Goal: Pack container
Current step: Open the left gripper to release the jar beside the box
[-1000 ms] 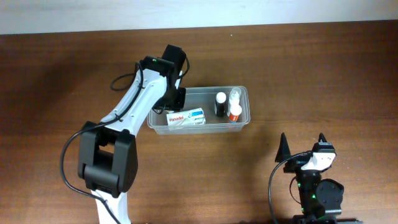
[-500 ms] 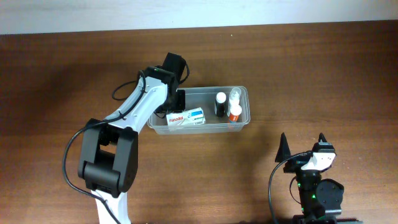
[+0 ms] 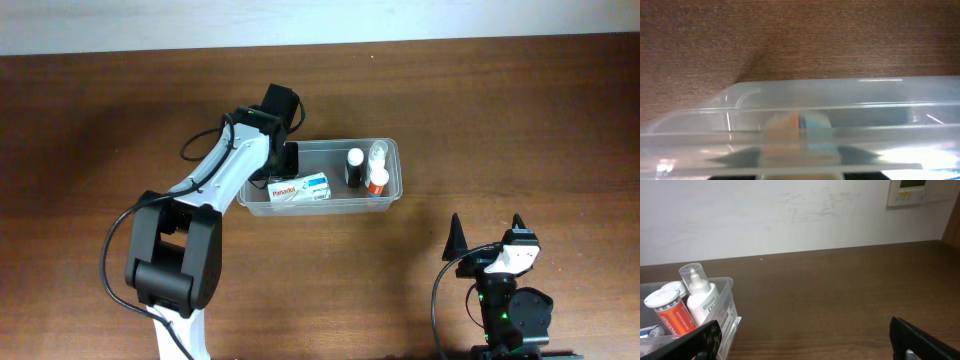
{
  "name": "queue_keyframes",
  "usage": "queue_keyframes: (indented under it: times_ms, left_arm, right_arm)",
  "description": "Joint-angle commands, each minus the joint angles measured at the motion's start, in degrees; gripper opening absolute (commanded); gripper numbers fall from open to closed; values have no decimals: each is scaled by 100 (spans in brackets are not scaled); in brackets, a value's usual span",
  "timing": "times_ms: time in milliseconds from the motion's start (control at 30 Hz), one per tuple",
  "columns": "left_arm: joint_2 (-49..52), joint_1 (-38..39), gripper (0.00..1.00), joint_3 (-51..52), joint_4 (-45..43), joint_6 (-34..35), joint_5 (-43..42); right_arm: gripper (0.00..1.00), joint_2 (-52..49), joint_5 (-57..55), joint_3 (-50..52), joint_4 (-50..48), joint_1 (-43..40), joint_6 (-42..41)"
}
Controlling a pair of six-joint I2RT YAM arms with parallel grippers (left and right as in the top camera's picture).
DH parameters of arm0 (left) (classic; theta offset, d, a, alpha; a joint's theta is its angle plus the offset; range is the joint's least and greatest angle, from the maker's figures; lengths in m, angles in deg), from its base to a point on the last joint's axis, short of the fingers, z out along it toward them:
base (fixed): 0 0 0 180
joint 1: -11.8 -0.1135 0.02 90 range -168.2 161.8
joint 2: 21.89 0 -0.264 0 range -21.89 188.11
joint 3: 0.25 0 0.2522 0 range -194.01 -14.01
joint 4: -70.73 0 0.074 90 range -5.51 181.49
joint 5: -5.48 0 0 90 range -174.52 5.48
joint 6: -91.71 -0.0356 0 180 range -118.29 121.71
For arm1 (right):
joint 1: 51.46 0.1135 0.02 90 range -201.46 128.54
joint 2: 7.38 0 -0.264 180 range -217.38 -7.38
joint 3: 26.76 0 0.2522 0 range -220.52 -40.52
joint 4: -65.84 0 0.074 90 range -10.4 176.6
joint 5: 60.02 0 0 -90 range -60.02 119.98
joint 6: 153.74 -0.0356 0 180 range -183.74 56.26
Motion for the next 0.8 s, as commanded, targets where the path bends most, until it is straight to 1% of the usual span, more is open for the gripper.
queue_keyframes:
  times_ms: [0,67,433,667,767]
  left_arm:
    - [59,2,59,129,26,52,57]
    - [59,2,64,195,26,52,44]
    - [50,2,69,146,98,50,-26]
    - [-101,2,75,-389,540,46,-44]
    - [-267,2,78,-835,925,2,-35]
  right_arm:
    - [98,48,-26,28,42,-33,0]
    - [98,48,-26,28,42,-33,2]
    - [98,48,-26,28,44,-33,2]
    - [98,48,-26,28,44,-33,2]
    - [98,48,-28,28,42,-33,0]
